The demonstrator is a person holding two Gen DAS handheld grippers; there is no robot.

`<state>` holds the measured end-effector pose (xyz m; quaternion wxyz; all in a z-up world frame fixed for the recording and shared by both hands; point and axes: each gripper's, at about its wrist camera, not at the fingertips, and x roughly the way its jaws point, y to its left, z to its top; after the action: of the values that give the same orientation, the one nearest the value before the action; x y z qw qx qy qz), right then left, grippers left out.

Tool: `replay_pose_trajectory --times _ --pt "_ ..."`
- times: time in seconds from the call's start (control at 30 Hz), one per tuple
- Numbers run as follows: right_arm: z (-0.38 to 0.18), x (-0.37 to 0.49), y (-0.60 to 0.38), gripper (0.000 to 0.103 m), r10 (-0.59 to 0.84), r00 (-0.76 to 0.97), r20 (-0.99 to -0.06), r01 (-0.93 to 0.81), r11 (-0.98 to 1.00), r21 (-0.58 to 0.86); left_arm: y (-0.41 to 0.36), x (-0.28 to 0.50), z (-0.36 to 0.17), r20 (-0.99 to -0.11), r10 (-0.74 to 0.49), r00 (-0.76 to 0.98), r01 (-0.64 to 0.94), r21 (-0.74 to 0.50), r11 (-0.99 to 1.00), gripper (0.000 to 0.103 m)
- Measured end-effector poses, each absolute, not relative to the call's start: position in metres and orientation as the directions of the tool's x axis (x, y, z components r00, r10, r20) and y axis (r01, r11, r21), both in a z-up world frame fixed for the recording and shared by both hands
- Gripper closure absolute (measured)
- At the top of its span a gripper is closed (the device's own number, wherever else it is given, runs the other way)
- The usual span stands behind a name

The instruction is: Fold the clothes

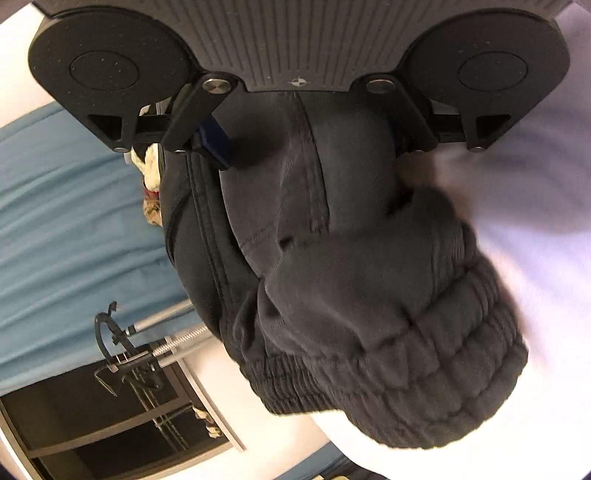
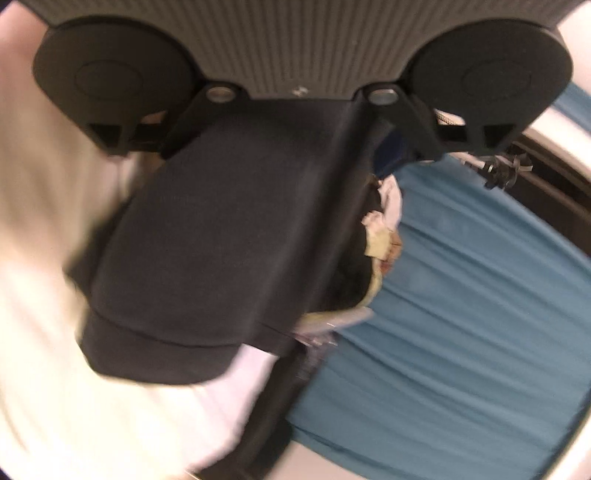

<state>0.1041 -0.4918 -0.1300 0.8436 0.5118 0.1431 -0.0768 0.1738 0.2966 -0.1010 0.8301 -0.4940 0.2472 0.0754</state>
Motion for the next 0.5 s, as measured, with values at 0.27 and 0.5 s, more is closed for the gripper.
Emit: replay_pose_trajectory --times 0.27,0.5 --pt "-0.128 0.119 -0.486 0.072 -0.038 0.942 -0.332 0.301 0.527 0.795 0.313 0.178 -0.119 -0.431 -0.121 0.894 -0.339 -0.829 0.445 0.063" --pt "-0.110 0.121 -0.482 0.090 -0.062 0.951 -0.302 0.288 0.529 0.798 0.300 0.155 -0.091 -0.384 -0.054 0.922 -0.316 -0.825 0.469 0.085"
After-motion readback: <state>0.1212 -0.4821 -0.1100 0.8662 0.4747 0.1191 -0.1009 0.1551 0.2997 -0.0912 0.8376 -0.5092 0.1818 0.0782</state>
